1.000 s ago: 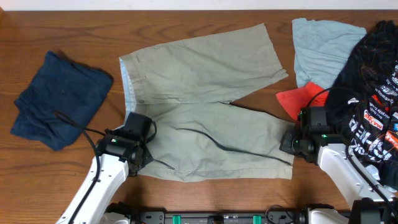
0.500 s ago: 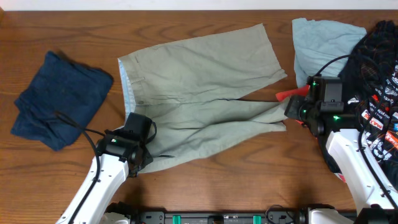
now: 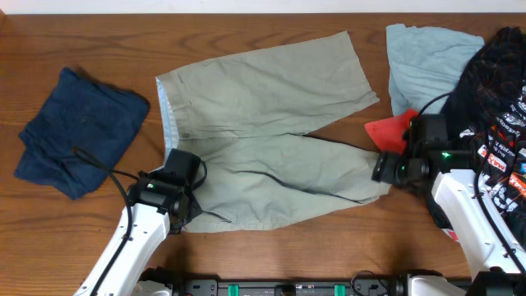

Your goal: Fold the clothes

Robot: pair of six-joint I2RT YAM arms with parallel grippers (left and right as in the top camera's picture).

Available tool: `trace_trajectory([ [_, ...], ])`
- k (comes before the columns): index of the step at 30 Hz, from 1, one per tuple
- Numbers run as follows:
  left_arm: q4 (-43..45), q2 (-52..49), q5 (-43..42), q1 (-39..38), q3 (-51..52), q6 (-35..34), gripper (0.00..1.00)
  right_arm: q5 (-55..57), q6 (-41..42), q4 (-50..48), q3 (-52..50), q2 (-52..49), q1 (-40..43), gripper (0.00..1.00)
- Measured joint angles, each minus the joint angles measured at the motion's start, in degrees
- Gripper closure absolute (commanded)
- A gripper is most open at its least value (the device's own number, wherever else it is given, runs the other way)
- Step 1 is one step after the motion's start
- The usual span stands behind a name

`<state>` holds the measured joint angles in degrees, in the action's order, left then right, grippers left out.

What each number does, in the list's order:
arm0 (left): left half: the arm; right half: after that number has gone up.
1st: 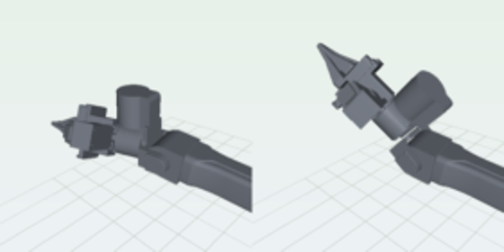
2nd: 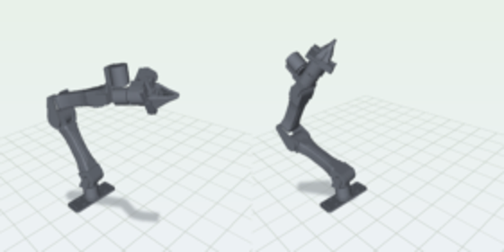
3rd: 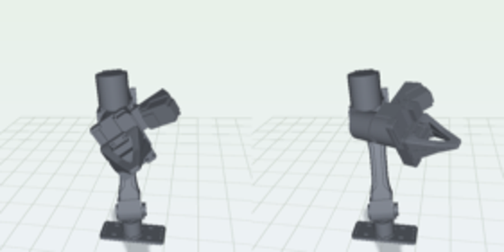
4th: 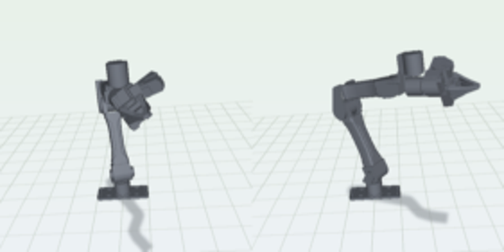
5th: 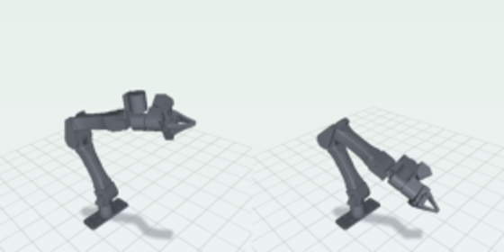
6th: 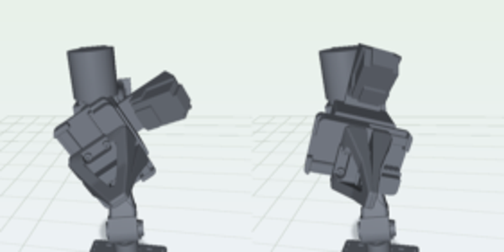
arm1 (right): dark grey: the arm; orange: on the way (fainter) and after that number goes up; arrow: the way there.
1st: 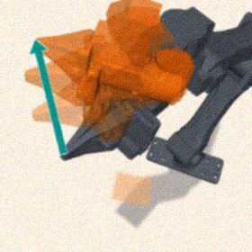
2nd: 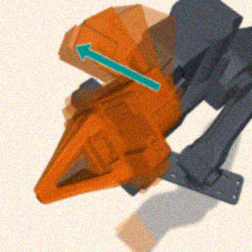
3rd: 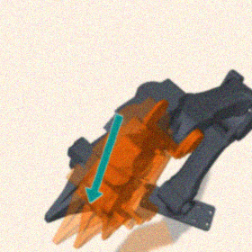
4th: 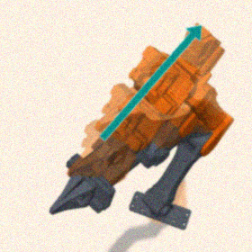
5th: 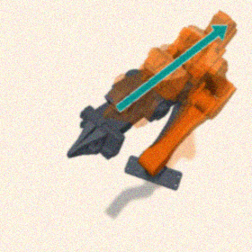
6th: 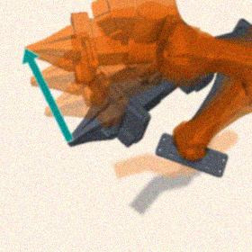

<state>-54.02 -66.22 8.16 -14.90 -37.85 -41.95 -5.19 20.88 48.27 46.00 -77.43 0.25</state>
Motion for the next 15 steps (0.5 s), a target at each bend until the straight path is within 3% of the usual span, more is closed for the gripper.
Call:
trace_trajectory([
  [7, 0.1, 0.0, 0.0, 0.0, 0.0, 0.0, 0.93, -4.7, 1.3, 9.7, 0.0, 0.0, 0.0, 0.23],
  [15, 0.1, 0.0, 0.0, 0.0, 0.0, 0.0, 0.94, -9.0, 4.5, 3.2, -5.1, 0.0, 0.0, 0.35],
])
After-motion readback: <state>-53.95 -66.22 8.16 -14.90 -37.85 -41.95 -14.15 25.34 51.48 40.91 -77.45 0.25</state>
